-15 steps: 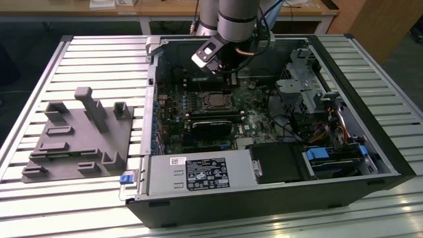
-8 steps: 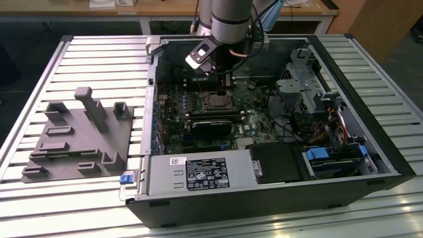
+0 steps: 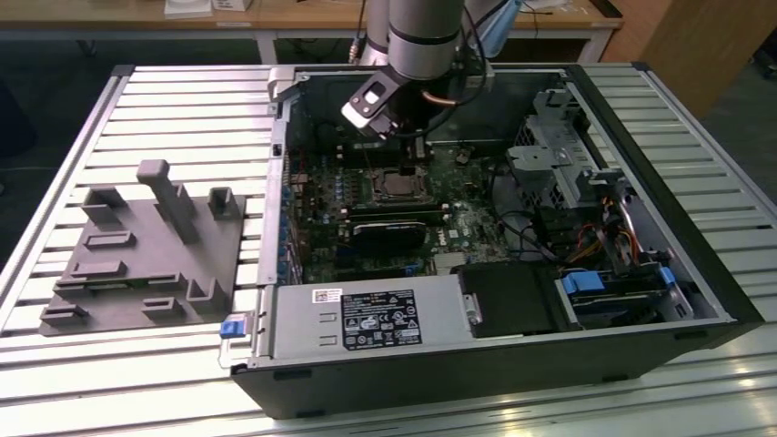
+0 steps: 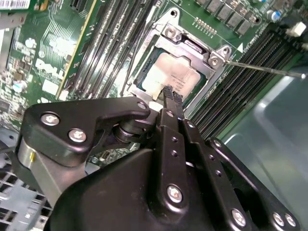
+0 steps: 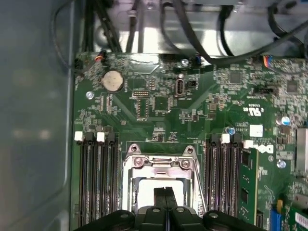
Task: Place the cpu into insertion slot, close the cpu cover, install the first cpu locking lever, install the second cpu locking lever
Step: 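Close the cpu cover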
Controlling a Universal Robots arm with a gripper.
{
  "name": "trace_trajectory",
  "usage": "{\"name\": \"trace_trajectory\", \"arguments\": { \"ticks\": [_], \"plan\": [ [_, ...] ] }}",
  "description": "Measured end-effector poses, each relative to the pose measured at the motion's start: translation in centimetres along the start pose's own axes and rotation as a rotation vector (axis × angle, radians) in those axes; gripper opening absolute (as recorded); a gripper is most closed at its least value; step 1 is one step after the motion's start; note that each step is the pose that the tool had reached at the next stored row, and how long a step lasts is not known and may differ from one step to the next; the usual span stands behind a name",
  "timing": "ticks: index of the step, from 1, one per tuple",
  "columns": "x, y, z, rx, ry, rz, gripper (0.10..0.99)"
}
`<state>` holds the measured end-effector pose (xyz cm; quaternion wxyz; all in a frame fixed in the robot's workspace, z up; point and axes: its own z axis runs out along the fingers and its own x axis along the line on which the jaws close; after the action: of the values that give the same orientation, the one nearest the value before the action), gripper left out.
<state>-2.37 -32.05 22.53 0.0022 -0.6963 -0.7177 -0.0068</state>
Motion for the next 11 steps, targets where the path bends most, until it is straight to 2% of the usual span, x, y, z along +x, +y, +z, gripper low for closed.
{"name": "trace_trajectory", "arguments": {
  "ticks": [11],
  "plan": [
    [0.0,0.0,0.01,0.003,0.0013,-0.201,0.106]
  ]
}}
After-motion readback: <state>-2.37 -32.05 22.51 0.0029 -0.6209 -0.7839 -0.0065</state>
